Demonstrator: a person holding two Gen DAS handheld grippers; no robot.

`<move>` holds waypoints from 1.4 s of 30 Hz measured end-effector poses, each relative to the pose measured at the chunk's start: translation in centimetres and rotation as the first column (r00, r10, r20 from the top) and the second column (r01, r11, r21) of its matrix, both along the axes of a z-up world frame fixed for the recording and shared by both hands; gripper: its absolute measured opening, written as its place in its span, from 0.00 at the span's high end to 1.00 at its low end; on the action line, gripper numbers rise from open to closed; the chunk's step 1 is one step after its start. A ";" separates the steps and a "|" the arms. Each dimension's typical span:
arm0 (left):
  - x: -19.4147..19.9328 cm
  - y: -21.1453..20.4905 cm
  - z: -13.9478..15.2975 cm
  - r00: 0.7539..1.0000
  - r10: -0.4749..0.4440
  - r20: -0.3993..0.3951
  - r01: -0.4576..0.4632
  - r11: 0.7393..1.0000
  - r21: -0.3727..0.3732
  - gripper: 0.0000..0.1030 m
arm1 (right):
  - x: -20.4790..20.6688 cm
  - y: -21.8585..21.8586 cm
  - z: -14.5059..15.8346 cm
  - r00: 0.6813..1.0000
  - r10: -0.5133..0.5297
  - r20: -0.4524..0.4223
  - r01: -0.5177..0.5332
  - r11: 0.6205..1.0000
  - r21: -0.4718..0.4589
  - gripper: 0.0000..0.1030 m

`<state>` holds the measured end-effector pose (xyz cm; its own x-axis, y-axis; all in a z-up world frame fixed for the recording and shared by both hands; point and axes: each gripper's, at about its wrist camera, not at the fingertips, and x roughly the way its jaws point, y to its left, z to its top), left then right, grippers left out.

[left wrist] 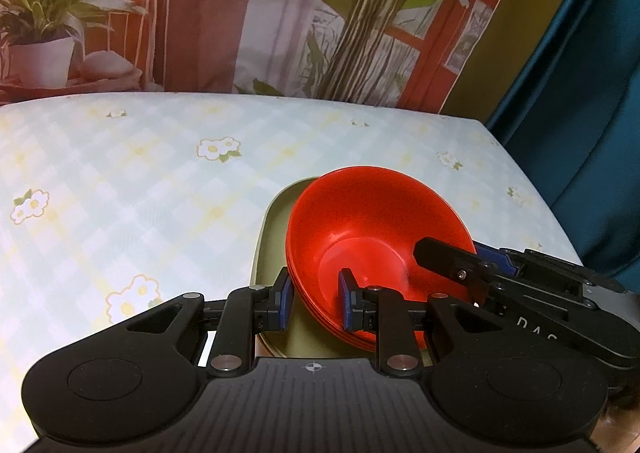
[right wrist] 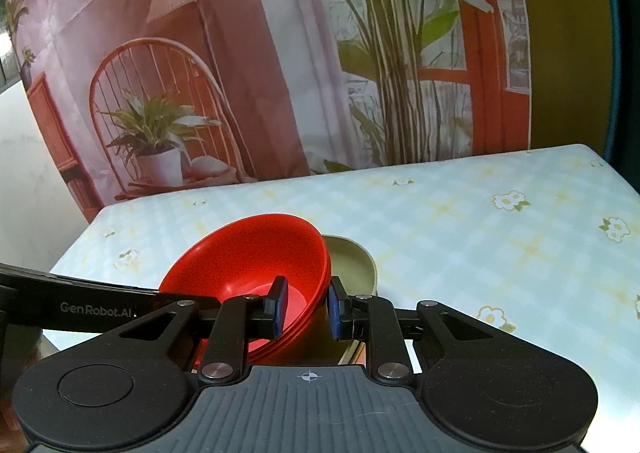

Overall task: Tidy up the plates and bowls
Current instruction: 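Lower the red bowls onto the green plate and open the left gripper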

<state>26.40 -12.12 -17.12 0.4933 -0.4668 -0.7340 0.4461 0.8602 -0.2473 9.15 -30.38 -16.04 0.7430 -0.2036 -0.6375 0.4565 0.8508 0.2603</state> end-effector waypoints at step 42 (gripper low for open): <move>-2.9 2.8 3.5 0.982 0.084 0.168 -0.087 0.996 0.006 0.41 | -2.1 0.1 1.7 0.997 -0.063 0.037 0.065 0.997 -0.048 0.61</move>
<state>23.49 -9.35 -13.62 0.6476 -0.4083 -0.6434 0.4048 0.8997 -0.1635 7.01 -30.28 -14.36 0.7496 -0.2821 -0.5988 0.5018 0.8321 0.2361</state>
